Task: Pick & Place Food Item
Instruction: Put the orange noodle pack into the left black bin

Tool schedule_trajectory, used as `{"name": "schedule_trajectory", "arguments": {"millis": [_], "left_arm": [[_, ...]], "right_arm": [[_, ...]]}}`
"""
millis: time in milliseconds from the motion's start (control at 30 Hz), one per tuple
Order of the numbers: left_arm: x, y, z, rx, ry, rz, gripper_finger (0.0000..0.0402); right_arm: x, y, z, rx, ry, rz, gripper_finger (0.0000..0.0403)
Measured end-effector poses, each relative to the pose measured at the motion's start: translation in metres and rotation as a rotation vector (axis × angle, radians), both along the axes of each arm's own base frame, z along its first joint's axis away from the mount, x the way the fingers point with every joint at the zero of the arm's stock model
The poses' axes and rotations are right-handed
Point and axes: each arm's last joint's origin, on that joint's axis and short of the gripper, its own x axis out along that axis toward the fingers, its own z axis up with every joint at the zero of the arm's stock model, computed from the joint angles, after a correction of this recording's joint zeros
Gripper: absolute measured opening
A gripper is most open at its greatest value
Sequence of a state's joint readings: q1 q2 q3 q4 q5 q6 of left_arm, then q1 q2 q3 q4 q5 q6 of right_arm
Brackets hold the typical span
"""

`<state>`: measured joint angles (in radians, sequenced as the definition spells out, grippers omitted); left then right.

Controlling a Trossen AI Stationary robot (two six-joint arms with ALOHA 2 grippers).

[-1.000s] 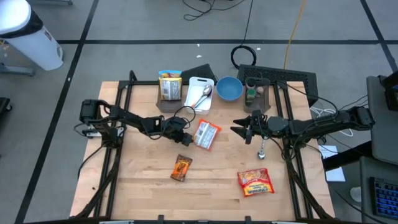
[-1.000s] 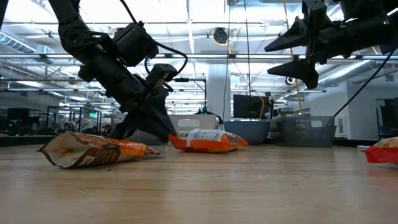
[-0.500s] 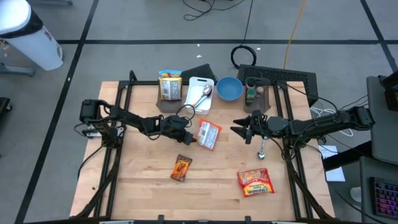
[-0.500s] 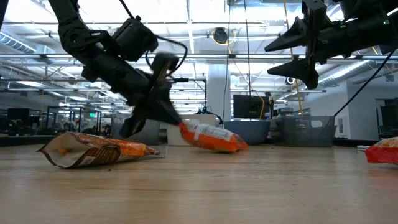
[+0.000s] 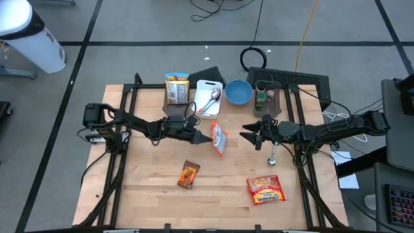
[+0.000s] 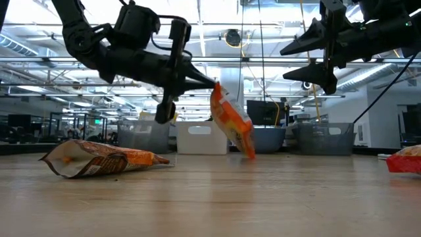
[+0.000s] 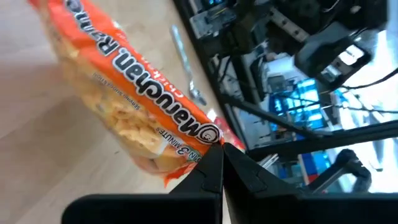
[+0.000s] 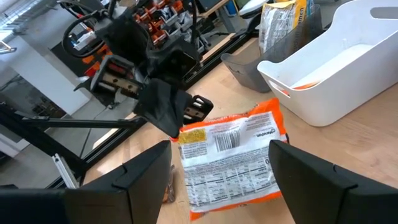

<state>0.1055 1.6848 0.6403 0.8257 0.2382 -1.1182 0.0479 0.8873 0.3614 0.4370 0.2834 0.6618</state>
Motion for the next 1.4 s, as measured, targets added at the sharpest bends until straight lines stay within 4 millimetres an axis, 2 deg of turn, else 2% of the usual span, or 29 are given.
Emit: {"name": "schedule_trajectory", "arguments": {"millis": [233,433,533,733,933,1200,1400], "left_arm": [[0.003,0.003,0.013,-0.037,-0.126,0.072,0.0001],[0.018,0.013,0.041,-0.055,-0.237,0.103,0.0001],[0.029,0.020,0.063,-0.042,-0.307,0.113,0.0000],[0.047,0.035,0.106,0.003,-0.401,0.151,0.0000],[0.058,0.047,0.137,0.048,-0.394,0.174,0.0000],[0.066,0.056,0.166,0.106,-0.380,0.216,0.0000],[0.066,0.058,0.169,0.110,-0.380,0.241,0.0000]], "right_arm": [[0.003,0.008,0.009,-0.057,-0.025,0.093,0.0263],[0.012,0.020,0.045,-0.272,0.012,0.062,0.0263],[0.018,0.024,0.065,-0.388,0.078,0.001,0.0263],[0.027,0.029,0.089,-0.586,0.210,-0.217,0.0263],[0.030,0.039,0.110,-0.766,0.277,-0.355,0.0263],[0.035,0.043,0.114,-0.785,0.252,-0.383,0.0263],[0.041,0.044,0.108,-0.793,0.291,-0.425,0.0263]]}}
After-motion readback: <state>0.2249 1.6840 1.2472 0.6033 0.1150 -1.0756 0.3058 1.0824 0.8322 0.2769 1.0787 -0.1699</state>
